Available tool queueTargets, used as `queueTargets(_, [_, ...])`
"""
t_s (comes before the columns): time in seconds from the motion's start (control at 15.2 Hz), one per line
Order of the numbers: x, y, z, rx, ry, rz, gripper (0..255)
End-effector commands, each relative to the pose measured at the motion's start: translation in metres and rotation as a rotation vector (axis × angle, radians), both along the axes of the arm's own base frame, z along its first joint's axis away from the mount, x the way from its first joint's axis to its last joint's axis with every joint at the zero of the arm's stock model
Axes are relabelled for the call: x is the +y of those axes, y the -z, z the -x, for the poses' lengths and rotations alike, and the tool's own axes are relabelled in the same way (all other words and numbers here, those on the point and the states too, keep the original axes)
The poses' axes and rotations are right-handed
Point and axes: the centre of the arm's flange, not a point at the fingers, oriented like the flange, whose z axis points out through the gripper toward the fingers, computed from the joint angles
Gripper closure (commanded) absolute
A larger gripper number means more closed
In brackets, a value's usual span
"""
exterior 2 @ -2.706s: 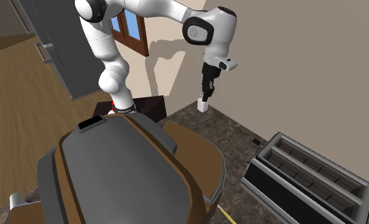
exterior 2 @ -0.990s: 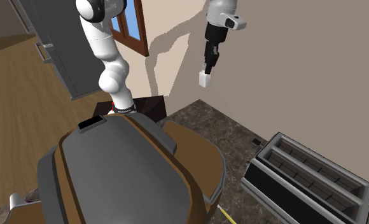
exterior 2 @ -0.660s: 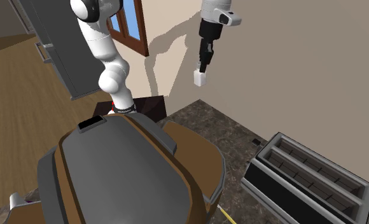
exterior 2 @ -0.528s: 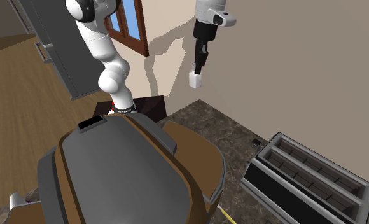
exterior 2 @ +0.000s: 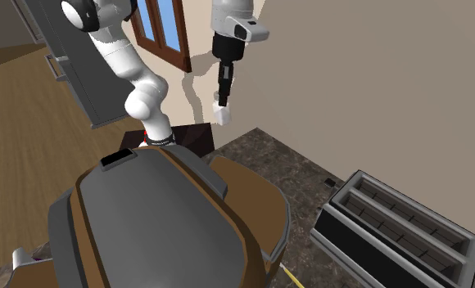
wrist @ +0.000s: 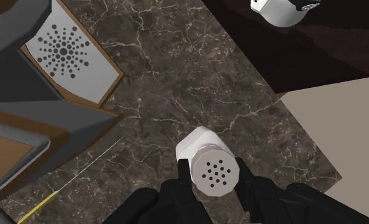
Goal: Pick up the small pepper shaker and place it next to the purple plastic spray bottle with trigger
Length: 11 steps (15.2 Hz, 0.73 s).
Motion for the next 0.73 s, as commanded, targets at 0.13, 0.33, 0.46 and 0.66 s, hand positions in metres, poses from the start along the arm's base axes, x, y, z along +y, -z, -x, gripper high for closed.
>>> queueTargets(0.13, [-0.021,0.0,0.044,0.0,-0.001,0.0,255])
queueTargets(0.33, [-0.038,0.0,0.08,0.0,-0.001,0.0,255])
queueTargets(0.46, [-0.049,0.0,0.104,0.0,-0.001,0.0,255])
queueTargets(0.66, [-0.066,0.0,0.14,0.0,-0.001,0.0,255])
